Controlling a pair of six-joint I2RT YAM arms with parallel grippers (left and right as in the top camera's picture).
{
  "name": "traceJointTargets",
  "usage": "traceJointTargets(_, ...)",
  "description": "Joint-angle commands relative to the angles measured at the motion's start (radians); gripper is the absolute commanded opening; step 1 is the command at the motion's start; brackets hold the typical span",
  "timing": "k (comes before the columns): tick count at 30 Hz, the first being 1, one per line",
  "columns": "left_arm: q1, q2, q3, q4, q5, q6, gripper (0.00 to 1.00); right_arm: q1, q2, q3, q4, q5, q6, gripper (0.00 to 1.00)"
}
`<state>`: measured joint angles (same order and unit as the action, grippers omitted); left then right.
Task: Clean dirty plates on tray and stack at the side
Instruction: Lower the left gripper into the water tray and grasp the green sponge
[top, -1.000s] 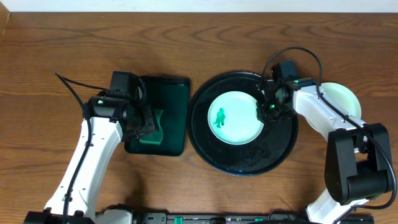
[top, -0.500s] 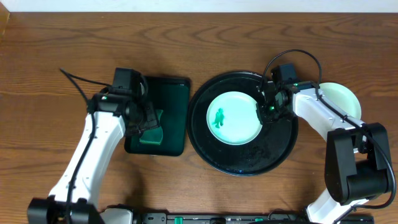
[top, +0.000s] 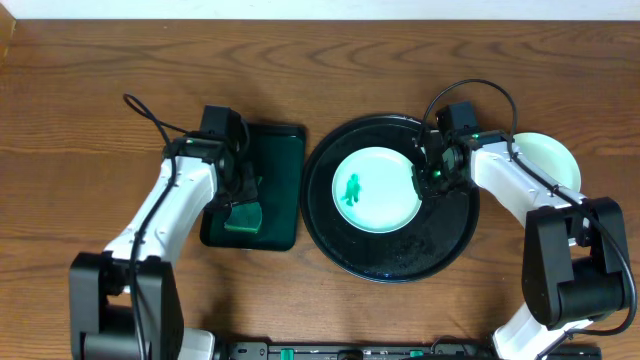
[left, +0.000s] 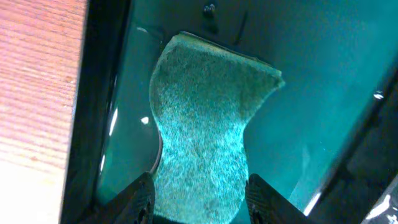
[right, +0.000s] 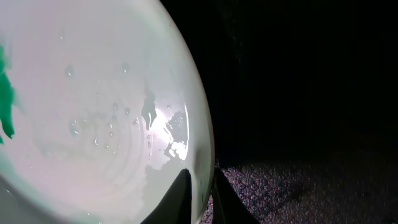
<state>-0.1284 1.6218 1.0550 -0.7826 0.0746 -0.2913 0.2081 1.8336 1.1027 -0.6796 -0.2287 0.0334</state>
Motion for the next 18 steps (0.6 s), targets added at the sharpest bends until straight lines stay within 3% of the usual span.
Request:
traceJointTargets(1,-0.002,0.047,-0.005,0.010,-0.014,-0.002,0.48,0.003,-0.008,-0.006,0.003,-0.008,0.007,0.10)
traceJointTargets(18,-0.002,0.198,-0.005,0.048,-0.008,-0.024,0.39,0.003,-0.008,-0.006,0.006,-0.008,0.007,0.10)
